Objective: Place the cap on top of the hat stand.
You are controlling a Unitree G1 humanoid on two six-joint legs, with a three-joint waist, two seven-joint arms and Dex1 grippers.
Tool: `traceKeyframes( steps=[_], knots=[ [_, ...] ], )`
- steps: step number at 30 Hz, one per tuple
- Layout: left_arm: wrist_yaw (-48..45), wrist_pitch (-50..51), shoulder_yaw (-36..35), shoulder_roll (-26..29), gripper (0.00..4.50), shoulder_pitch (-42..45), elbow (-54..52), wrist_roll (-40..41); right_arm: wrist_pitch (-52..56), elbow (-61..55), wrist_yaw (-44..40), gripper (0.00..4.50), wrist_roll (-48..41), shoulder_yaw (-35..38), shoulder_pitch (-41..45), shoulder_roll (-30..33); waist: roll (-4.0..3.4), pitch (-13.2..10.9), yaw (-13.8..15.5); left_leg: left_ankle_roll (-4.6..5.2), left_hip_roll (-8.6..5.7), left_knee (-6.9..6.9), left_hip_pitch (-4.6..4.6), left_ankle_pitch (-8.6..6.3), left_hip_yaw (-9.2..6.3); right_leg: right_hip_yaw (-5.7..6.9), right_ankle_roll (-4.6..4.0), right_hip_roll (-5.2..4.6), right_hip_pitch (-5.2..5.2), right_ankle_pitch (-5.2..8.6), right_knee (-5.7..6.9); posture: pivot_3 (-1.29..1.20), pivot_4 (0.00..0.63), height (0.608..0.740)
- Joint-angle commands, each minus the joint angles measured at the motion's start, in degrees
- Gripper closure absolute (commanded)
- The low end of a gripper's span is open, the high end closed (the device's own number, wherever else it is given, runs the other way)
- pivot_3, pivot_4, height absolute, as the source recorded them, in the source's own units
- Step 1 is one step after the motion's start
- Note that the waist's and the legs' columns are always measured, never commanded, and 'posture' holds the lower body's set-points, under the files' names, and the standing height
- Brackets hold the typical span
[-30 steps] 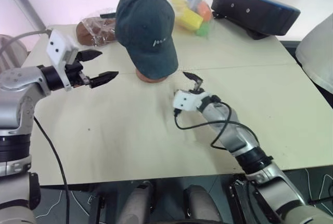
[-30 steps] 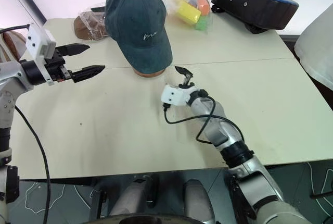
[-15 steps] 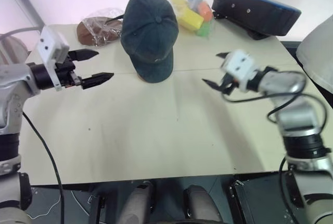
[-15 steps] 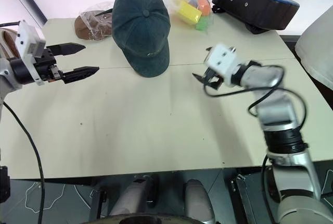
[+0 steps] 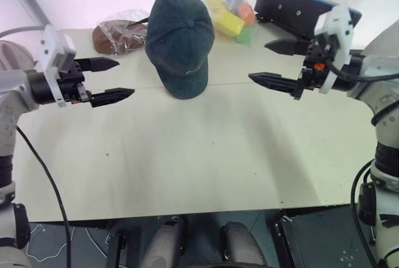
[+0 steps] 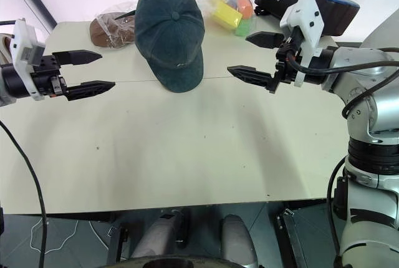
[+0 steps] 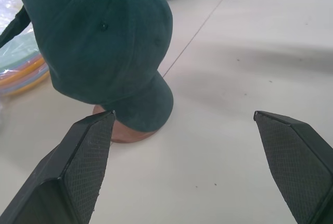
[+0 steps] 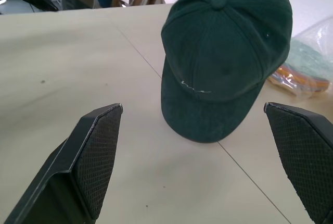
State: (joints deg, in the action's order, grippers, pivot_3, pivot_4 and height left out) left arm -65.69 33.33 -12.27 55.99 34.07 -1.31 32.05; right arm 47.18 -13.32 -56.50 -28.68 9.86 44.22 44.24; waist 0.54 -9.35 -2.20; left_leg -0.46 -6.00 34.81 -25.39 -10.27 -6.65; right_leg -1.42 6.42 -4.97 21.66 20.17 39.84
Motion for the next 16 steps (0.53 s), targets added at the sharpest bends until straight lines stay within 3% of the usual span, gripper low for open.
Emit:
traceKeyframes(
  steps=[1,16],
  knots=[
    [-0.1,-0.1,-1.4,1.2,0.0,1.2,-1.4,0.7,-0.8,-1.2,0.7,0.04,-1.6,1.4,1.1,1.7,0.0,0.0,0.1,0.0,0.0,0.0,0.0,0.0,0.0,0.0,0.0,0.0,0.0,0.0,0.0,0.0,0.15,0.74],
    [-0.2,-1.4,-1.3,0.8,0.0,1.6,-1.1,0.1,-2.7,0.5,0.9,0.04,-2.5,0.8,1.8,3.8,0.0,0.0,0.0,0.01,0.0,0.0,-0.01,-0.01,0.01,0.0,0.0,-0.01,0.01,0.0,-0.01,0.0,0.15,0.74]
  ],
)
